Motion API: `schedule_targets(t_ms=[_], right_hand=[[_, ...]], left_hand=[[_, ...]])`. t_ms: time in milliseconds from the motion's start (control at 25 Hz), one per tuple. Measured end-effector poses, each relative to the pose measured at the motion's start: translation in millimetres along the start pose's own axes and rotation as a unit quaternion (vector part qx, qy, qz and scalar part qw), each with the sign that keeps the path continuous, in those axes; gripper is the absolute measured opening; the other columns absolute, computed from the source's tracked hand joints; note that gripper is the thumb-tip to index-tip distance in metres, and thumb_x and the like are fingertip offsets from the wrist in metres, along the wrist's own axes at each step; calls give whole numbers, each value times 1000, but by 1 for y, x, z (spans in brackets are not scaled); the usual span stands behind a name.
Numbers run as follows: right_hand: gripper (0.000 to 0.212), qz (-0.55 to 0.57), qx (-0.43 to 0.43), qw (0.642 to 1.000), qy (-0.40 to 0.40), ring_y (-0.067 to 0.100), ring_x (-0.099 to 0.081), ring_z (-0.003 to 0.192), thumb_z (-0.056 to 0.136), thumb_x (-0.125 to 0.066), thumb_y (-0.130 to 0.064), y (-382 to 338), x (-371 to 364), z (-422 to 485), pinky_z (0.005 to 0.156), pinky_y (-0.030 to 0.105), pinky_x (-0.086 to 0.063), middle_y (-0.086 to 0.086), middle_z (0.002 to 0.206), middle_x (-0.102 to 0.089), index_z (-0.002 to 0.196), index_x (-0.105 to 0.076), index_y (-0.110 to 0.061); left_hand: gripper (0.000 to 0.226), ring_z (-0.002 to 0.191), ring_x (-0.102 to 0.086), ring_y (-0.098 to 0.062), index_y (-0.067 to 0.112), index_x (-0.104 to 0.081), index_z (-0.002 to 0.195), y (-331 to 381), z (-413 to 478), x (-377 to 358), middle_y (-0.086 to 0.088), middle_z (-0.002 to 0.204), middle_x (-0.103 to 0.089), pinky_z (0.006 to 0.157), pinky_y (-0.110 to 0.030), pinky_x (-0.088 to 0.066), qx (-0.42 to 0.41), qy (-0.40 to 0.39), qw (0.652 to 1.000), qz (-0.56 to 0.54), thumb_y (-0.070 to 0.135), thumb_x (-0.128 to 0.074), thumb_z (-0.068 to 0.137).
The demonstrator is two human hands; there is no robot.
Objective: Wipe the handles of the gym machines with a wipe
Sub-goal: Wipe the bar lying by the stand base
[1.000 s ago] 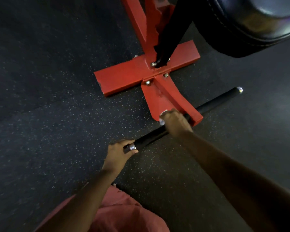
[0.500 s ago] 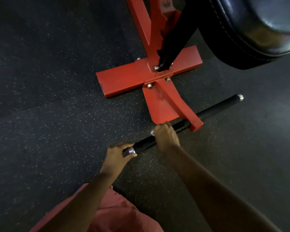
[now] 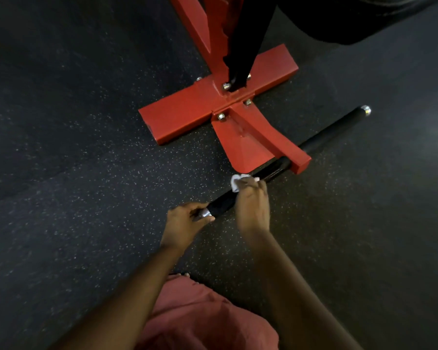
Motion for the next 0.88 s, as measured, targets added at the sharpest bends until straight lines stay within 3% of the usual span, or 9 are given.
schedule_targets(t_ms=[160,240,280,320,400,520,600,760,880], right_hand=[[39,107,48,990,81,22,-52,111,85,-52,5,-22,-34,-50,96,28,-45,7,130,-56,121,-60,-9],[38,273,-74,951,124,4,-54,96,85,-52,6,-18,-40,-69,88,11,-44,1,121,-61,117,-63,-13],[36,362,-184,902,143,-1,-52,90,87,-51,3,-16,-43,-80,81,4,-41,0,117,-62,116,-64,-15],[32,439,-307,831,152,-2,-53,89,90,-52,-3,-15,-54,-91,79,3,-40,-2,114,-63,116,-64,-16],[27,580,-485,646,108,7,-59,94,89,-58,-16,-28,-77,-101,88,20,-47,-1,107,-66,115,-65,-16],[27,751,-540,377,52,29,-61,104,90,-52,-3,-53,-86,-83,92,34,-49,16,109,-64,117,-59,1],[28,792,-544,269,69,33,-57,112,91,-49,2,-54,-75,-77,87,33,-47,23,119,-59,118,-54,7],[26,801,-544,247,53,31,-59,109,89,-53,2,-46,-58,-81,83,34,-51,23,118,-59,114,-56,9],[31,765,-560,319,1,31,-56,113,91,-47,3,-39,-61,-73,82,31,-51,23,125,-55,121,-52,8]], left_hand=[[32,90,-58,-7,7,-64,116,2,-2,1,-8,109,-68,66,2,-37,5,-26,999,31,7,-65,84],[32,96,-59,-7,13,-61,120,2,-3,3,-4,115,-67,78,-11,-43,11,-52,998,36,17,-60,89],[31,98,-59,-7,16,-61,122,3,-3,4,-1,116,-66,81,-17,-44,22,-57,998,29,20,-57,91],[31,100,-58,-8,16,-60,122,5,-2,5,0,117,-65,83,-20,-44,32,-57,997,29,22,-54,92],[30,104,-59,-14,15,-62,120,8,8,5,-5,118,-65,87,-26,-45,43,-59,996,56,25,-49,95],[33,97,-63,-21,12,-66,113,14,26,6,-9,108,-69,83,-33,-50,71,-118,987,85,31,-44,97],[34,90,-63,-12,12,-66,112,15,31,9,-3,102,-68,73,-20,-48,85,-150,982,77,32,-42,97],[33,80,-59,-2,17,-68,109,18,24,11,-2,93,-69,66,-13,-40,71,-131,985,90,34,-43,97],[32,76,-56,0,16,-68,109,21,15,7,-1,92,-66,62,-13,-40,74,-94,988,98,34,-44,96]])
Point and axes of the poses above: each hand's wrist, its own z-axis towards the middle knuckle, its own x-axis out of the back of the hand, y = z × x, the point moved 3 cm from there along z, towards the middle knuckle
